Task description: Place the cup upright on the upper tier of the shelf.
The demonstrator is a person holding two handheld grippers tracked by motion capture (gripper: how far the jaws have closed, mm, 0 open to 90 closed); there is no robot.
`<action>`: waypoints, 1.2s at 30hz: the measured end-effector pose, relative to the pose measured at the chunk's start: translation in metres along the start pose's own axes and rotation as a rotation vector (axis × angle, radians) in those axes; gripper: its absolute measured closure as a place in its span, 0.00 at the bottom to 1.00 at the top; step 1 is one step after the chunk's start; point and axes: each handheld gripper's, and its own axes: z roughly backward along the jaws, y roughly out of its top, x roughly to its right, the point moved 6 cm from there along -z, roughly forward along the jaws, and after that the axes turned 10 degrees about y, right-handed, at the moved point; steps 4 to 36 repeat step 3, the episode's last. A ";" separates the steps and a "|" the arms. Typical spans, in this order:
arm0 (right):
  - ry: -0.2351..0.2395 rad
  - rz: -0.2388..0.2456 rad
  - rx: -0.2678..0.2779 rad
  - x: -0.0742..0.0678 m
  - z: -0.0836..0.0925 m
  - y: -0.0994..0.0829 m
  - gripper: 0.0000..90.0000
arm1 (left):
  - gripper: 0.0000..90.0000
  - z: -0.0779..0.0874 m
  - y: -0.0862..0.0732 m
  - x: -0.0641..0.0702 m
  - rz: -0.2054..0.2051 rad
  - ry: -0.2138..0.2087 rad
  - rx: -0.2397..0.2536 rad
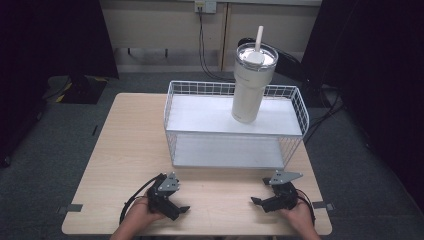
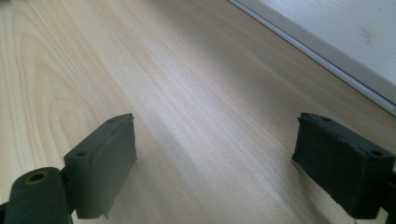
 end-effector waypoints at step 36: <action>-0.022 0.038 -0.023 -0.001 -0.002 0.000 0.13 | 0.00 0.000 0.000 0.000 0.003 0.000 0.001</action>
